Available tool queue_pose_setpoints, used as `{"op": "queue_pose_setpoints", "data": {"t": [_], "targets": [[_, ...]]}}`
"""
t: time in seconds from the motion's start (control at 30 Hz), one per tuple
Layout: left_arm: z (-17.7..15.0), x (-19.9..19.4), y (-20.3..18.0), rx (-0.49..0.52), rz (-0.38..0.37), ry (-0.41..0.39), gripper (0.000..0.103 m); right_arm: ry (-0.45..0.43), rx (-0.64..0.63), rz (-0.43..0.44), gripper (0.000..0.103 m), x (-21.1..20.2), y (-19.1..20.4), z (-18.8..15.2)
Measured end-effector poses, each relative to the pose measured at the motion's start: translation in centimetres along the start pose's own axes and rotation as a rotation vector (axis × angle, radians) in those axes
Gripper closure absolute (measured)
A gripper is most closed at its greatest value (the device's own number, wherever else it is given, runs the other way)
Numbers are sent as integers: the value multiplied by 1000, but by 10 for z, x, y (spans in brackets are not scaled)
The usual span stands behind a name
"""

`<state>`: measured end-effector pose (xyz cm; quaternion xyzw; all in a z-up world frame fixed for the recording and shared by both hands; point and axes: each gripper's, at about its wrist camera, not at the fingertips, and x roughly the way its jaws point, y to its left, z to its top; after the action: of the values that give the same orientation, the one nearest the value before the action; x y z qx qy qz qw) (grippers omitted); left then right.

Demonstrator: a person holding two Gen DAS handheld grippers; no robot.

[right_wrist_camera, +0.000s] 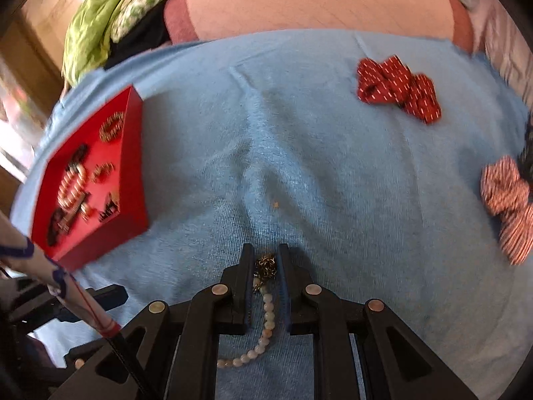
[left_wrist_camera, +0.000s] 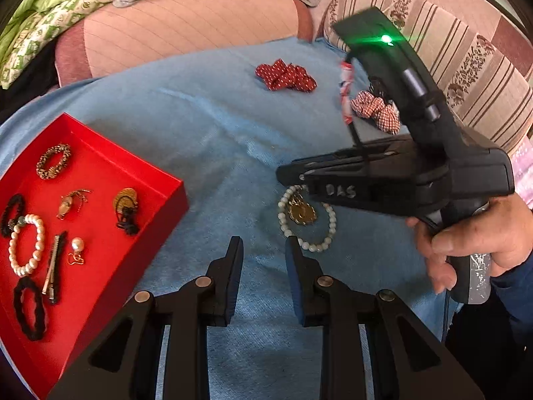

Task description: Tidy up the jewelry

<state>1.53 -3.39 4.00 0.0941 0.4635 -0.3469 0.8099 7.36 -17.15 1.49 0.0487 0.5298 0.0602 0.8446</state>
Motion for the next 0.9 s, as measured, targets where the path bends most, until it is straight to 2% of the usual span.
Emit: {"op": "queue_pose_setpoints", "data": {"t": [0.1, 0.2, 0.4, 0.73, 0.9], "targets": [[2, 4, -1, -4, -8, 9, 78, 0, 7, 11, 95, -3, -1, 2], [5, 7, -3, -9, -21, 15, 77, -22, 67, 100, 96, -12, -9, 4], [12, 22, -9, -10, -30, 31, 73, -236, 91, 239, 95, -72, -18, 8], [27, 45, -13, -30, -9, 40, 67, -422, 144, 325, 95, -118, -37, 8], [29, 57, -27, 28, 69, 48, 68, -483, 153, 326, 95, -136, -41, 6]]}}
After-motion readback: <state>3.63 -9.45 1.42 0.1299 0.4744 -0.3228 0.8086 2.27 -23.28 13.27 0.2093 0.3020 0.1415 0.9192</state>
